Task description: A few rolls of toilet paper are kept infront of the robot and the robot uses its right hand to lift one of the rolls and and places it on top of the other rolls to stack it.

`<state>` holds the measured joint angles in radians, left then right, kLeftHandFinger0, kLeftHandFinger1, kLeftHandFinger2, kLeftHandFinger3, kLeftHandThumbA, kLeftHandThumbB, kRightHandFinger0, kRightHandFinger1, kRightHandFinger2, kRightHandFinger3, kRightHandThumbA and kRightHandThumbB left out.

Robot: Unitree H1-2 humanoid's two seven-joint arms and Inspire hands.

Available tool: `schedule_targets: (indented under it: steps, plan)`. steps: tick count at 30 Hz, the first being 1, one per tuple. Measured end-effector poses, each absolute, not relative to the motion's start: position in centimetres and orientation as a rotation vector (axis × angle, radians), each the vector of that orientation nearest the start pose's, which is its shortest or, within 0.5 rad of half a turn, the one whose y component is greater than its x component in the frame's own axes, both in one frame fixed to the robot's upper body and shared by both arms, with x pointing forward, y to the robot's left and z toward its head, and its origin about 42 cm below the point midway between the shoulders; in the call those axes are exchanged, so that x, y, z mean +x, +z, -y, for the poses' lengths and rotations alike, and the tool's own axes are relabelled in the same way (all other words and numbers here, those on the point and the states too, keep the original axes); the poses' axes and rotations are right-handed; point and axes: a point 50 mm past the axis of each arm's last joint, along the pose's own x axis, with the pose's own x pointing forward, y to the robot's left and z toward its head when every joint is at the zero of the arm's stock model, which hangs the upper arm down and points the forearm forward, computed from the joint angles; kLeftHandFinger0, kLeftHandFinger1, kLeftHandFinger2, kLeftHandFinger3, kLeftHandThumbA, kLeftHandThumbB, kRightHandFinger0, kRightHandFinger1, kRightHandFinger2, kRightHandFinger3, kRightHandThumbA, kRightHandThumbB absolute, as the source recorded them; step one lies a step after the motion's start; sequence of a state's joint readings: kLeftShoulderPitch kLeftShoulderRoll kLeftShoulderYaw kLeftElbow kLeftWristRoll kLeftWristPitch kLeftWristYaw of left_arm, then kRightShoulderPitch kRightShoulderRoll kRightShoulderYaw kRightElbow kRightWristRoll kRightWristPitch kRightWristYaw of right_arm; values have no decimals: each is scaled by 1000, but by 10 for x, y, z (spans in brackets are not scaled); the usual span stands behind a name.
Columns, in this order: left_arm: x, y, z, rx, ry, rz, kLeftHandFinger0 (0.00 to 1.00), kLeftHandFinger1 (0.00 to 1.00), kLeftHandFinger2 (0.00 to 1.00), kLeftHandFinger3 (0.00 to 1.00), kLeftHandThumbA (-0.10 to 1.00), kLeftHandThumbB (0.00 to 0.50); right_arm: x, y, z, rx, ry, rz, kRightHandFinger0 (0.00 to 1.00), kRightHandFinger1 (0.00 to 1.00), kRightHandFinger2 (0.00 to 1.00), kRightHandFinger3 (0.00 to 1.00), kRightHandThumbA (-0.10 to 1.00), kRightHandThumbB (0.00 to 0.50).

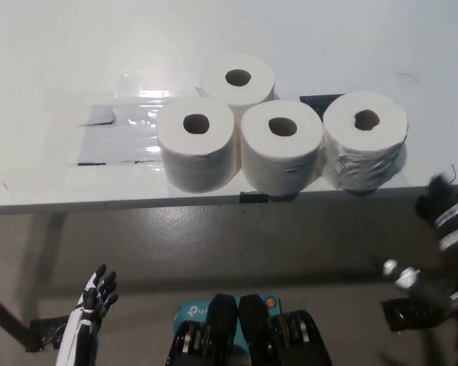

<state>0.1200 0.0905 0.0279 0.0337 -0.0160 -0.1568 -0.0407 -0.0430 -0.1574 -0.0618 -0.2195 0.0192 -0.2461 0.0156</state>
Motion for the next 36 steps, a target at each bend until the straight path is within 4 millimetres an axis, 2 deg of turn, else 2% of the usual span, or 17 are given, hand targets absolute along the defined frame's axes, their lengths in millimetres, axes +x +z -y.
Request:
schedule_targets:
  steps: [1,2,3,5,6,7,9,13,15,17,19,21,22,25,31,34,36]
  plan:
    - [240,68,-255,80,8,6,1000,1000,1000,1000,1000,127,288,203,271,-183,8,539,1000,1000,1000,1000,1000,424]
    - [240,68,-256,83,4,5,1000,1000,1000,1000,1000,126,294,221,282,-232,20,572,1000,1000,1000,1000,1000,402]
    - [241,69,-257,85,2,4,1000,1000,1000,1000,1000,127,299,235,289,-269,28,593,1000,1000,1000,1000,1000,401]
    - [241,69,-259,91,-3,2,1000,1000,1000,1000,1000,133,311,265,305,-352,43,633,1000,1000,1000,1000,1000,432]
    - [241,69,-259,92,-5,1,1000,1000,1000,1000,1000,134,317,279,310,-388,49,650,1000,1000,1000,1000,1000,405]
    - [241,69,-259,93,-6,0,1000,1000,1000,1000,1000,133,323,290,314,-415,56,656,1000,1000,1000,1000,1000,352]
    - [241,68,-259,93,-8,-2,1000,1000,1000,1000,1000,126,334,309,318,-458,69,667,1000,1000,1000,1000,1000,278]
    - [241,68,-259,92,-14,-5,1000,1000,1000,1000,1000,142,370,353,319,-543,112,652,1000,1000,1000,1000,1000,347]
    - [241,68,-259,92,-18,-7,1000,1000,1000,1000,1000,140,392,366,316,-568,138,620,1000,1000,1000,1000,1000,333]
    - [241,68,-258,92,-21,-8,1000,1000,1000,1000,1000,140,415,379,311,-589,167,577,1000,1000,1000,1000,1000,382]
    - [241,68,-258,91,-24,-9,1000,1000,1000,1000,1000,161,435,384,307,-604,188,523,1000,1000,1000,1000,1000,370]
    - [241,68,-258,90,-28,-10,1000,1000,1000,1000,1000,179,459,391,300,-632,218,454,1000,1000,1000,1000,1000,303]
    - [241,68,-258,89,-30,-11,1000,1000,1000,1000,1000,165,470,395,296,-647,235,422,1000,1000,1000,1000,1000,273]
    - [241,68,-257,89,-31,-12,1000,1000,1000,1000,1000,143,501,397,288,-700,278,297,1000,1000,1000,1000,1000,341]
    - [241,71,-257,93,-39,0,1000,1000,1000,1000,1000,116,546,401,278,-826,332,59,1000,1000,1000,1000,926,259]
    - [242,77,-259,106,-55,19,1000,1000,1000,1000,1000,112,561,408,278,-883,341,-41,1000,1000,1000,1000,926,267]
    - [243,79,-260,113,-61,26,1000,1000,1000,1000,1000,110,566,414,278,-907,349,-78,1000,1000,1000,1000,927,292]
